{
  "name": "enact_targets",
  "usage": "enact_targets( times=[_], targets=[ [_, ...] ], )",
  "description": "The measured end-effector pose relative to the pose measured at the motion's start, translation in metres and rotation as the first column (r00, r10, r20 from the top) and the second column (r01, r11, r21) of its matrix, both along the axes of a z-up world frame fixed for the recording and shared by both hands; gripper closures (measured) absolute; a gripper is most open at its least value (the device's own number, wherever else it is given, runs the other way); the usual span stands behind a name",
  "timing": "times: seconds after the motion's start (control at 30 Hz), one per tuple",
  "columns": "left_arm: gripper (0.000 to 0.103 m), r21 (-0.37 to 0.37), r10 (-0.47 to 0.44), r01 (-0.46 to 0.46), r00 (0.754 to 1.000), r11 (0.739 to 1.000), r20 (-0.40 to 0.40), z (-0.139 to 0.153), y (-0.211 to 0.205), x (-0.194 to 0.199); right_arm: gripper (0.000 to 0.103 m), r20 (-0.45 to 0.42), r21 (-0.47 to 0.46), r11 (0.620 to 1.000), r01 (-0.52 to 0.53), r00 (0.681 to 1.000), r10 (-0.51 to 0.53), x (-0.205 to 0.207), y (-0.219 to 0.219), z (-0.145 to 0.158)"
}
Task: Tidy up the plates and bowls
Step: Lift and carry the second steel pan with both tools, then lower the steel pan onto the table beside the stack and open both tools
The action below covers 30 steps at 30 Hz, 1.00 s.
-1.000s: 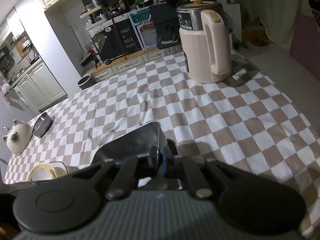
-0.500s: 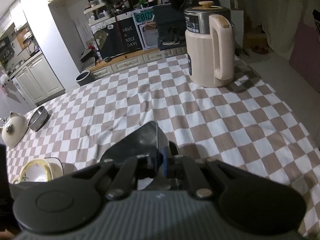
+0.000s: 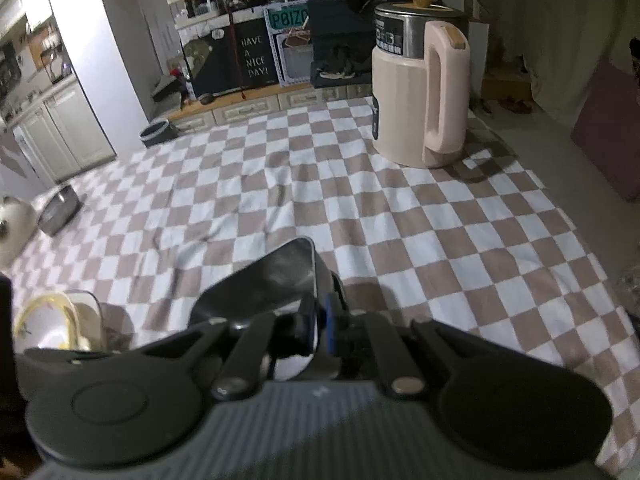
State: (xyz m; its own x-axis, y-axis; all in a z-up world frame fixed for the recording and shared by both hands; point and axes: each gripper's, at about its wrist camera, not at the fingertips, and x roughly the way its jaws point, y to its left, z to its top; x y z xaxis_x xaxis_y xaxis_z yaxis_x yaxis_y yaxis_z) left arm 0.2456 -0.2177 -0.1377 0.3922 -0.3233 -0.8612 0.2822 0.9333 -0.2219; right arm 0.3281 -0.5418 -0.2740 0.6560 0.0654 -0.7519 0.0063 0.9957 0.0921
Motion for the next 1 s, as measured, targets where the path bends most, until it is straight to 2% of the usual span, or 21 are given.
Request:
enact_targets(
  times=[0.13,0.67,1.0],
  targets=[
    [0.081,-0.008,0.002,-0.002,1.000,1.000,-0.004,0.000,0.002,0.000,0.096,-0.013,-0.044,0.999,-0.013,1.000,0.012,0.002,0.005,-0.004],
    [0.081,-0.054,0.018,-0.019,0.999,0.998,-0.034,0.001,0.007,0.002,0.098,-0.114,-0.079,0.997,-0.013,0.993,0.003,0.025,-0.004,-0.029],
    [0.082,-0.127,0.026,-0.037,0.996,0.991,-0.088,0.003,0.014,0.005,0.095,-0.206,-0.009,0.999,0.039,0.978,-0.040,0.037,-0.024,-0.047]
  ],
)
